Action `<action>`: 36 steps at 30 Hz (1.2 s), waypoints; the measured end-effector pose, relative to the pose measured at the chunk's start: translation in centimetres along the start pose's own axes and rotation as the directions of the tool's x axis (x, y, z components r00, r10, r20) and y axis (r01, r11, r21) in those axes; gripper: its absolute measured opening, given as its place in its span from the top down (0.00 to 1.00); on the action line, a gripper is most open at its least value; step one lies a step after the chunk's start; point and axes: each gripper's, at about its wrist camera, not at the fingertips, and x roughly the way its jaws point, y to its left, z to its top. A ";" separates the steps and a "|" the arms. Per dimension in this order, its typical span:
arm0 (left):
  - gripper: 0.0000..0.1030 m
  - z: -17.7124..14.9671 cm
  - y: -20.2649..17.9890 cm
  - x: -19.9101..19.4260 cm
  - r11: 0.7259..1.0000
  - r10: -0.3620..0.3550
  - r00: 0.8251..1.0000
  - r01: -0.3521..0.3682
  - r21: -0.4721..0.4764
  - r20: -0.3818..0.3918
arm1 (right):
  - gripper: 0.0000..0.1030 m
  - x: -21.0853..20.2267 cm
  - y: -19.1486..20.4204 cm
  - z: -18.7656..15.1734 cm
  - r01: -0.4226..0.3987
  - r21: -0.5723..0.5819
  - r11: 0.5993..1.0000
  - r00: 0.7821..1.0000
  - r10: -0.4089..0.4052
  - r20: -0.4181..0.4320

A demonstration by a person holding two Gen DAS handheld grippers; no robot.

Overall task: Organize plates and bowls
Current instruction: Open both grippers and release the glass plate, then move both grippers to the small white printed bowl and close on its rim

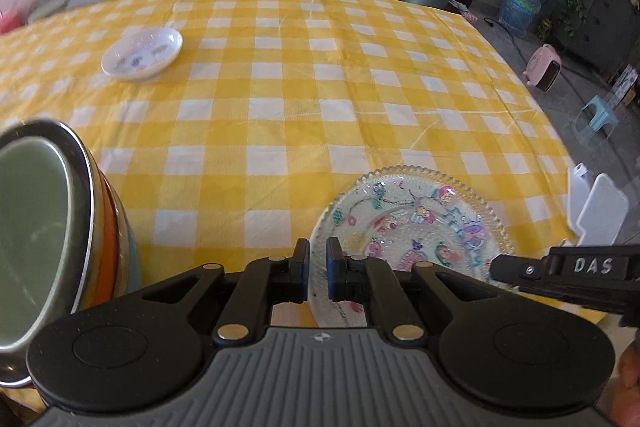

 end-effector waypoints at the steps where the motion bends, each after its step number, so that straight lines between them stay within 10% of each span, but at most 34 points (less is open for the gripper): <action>1: 0.92 0.0 -0.2 -0.1 1.000 0.017 1.000 -0.018 0.015 0.010 | 0.80 0.0 -0.1 0.0 -0.007 0.004 1.000 1.000 0.007 0.001; 17: 0.51 1.3 -0.7 -2.7 0.999 0.016 0.998 -0.019 0.041 0.065 | 0.54 -1.0 -0.8 0.2 -0.083 0.054 0.995 0.994 0.079 0.075; 26: 0.45 4.8 1.8 -5.7 0.996 -0.088 0.996 0.088 0.001 0.010 | 0.54 -2.8 -0.3 0.4 -0.156 0.042 0.987 0.963 0.142 0.230; 36: 0.44 8.7 5.8 -7.1 0.999 -0.011 0.998 0.008 0.039 0.067 | 0.54 -2.0 2.9 1.7 -0.248 0.007 0.969 0.937 0.238 0.256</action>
